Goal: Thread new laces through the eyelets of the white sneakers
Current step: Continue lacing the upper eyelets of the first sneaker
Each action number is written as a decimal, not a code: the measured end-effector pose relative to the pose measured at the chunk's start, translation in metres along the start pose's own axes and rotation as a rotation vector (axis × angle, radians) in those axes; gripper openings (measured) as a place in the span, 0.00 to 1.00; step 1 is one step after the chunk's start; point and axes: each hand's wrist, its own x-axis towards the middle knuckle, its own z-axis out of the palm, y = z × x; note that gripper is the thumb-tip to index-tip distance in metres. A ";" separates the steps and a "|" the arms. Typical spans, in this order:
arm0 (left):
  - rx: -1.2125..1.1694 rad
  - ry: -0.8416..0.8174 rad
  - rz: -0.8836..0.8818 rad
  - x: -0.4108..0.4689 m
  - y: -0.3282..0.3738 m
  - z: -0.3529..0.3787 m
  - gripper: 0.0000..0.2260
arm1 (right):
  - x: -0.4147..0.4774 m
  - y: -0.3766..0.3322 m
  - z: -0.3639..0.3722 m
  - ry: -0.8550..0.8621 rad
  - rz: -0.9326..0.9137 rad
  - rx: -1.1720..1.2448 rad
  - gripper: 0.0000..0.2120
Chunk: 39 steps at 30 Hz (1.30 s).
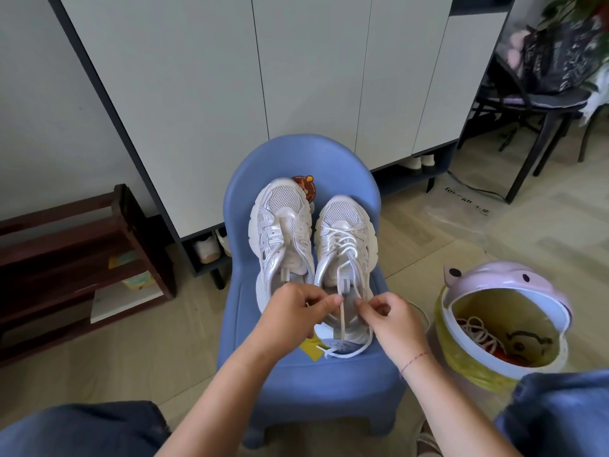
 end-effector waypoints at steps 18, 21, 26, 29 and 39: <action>-0.240 0.264 -0.014 -0.002 0.018 0.013 0.12 | -0.017 -0.044 -0.008 -0.250 0.110 0.548 0.10; -0.346 0.240 -0.130 0.002 0.008 0.019 0.10 | -0.016 -0.046 -0.004 -0.290 0.179 0.692 0.15; -0.295 0.165 -0.143 -0.002 0.009 0.027 0.11 | -0.016 -0.043 -0.007 -0.289 0.126 0.572 0.09; -0.262 0.155 -0.117 -0.002 0.009 0.025 0.08 | -0.015 -0.040 -0.007 -0.216 0.110 0.562 0.04; -0.506 0.233 -0.146 0.004 0.015 -0.044 0.10 | 0.005 -0.014 -0.038 0.097 0.105 0.239 0.06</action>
